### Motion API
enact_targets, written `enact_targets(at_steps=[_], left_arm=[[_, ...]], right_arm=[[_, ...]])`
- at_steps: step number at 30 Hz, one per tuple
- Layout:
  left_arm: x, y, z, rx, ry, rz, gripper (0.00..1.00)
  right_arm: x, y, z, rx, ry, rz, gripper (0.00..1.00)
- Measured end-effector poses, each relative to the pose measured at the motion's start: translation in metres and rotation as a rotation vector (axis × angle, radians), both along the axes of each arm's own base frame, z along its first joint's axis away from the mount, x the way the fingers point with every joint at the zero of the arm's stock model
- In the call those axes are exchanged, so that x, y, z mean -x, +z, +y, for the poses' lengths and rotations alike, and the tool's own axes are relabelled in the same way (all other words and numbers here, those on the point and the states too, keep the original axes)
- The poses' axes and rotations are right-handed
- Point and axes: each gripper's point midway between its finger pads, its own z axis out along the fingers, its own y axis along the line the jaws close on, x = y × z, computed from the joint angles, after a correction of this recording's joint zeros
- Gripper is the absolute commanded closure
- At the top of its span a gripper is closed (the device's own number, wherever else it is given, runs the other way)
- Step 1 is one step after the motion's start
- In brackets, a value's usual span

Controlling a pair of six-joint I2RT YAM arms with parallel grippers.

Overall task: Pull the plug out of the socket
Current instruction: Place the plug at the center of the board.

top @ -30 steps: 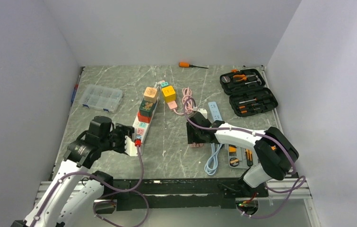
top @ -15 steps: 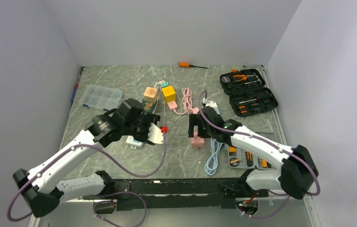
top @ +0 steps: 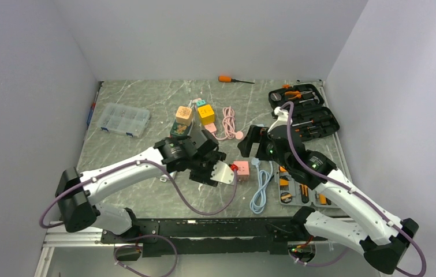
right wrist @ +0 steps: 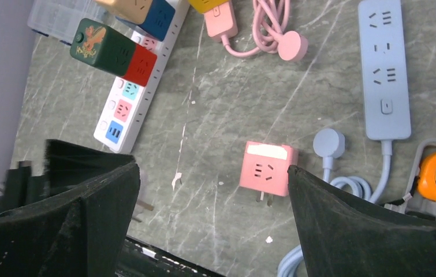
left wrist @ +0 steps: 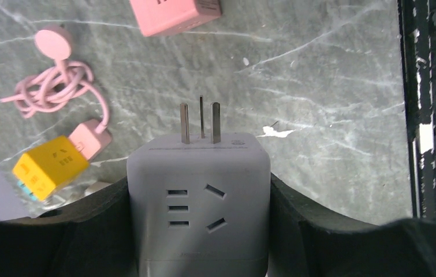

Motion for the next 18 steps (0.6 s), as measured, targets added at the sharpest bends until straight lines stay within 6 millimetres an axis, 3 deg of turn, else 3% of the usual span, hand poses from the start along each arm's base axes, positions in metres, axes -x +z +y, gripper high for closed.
enact_targets(at_steps=[9, 13, 18], left_arm=[[0.01, -0.069, -0.013, -0.098, 0.081, 0.146, 1.0], [0.021, -0.096, -0.017, -0.129, 0.102, 0.205, 0.9], [0.026, -0.116, -0.035, -0.124, 0.124, 0.238, 0.85]], right_arm=[[0.011, 0.0, -0.024, -0.009, -0.083, 0.012, 0.0], [0.013, -0.001, -0.034, -0.003, -0.129, 0.019, 0.0], [0.014, -0.007, -0.043, 0.013, -0.168, 0.038, 0.0]])
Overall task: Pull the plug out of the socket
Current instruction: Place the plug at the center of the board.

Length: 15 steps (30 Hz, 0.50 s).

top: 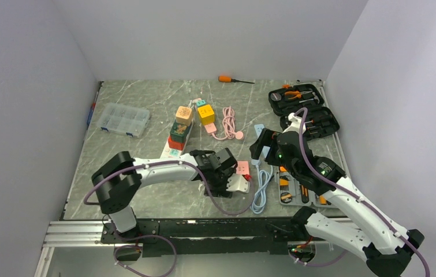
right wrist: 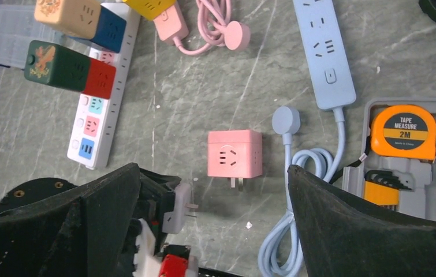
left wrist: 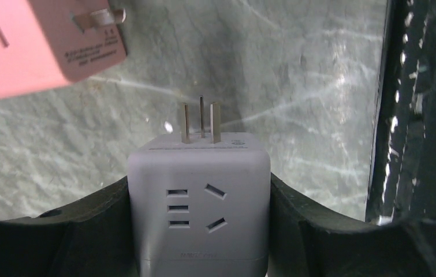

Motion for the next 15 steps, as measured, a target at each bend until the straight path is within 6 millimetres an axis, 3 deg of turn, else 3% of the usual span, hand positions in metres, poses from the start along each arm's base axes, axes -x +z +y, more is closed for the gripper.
enact_targets(at_steps=[4, 7, 10, 11, 12, 13, 15], left_arm=[[0.001, -0.019, -0.013, 0.0, 0.029, 0.036, 0.75], [0.0, -0.03, -0.022, 0.006, 0.056, 0.062, 0.62], [-0.002, -0.029, -0.037, 0.04, 0.078, 0.087, 0.4], [-0.002, -0.028, -0.042, 0.052, 0.085, 0.095, 0.29], [-0.002, -0.026, -0.048, 0.069, 0.091, 0.107, 0.11], [-0.002, -0.024, -0.052, 0.08, 0.095, 0.116, 0.02], [0.0, -0.018, -0.058, 0.107, 0.105, 0.144, 0.01]], right_arm=[[0.0, -0.007, -0.003, 0.013, -0.014, 0.018, 0.0], [0.0, -0.011, -0.005, 0.026, -0.02, 0.031, 0.0], [-0.001, -0.015, -0.006, 0.039, -0.026, 0.045, 0.0], [-0.002, -0.016, -0.006, 0.043, -0.028, 0.05, 0.0], [-0.003, -0.018, -0.006, 0.048, -0.029, 0.055, 0.0], [-0.003, -0.02, -0.006, 0.052, -0.031, 0.06, 0.0], [-0.004, -0.022, -0.006, 0.058, -0.03, 0.066, 0.0]])
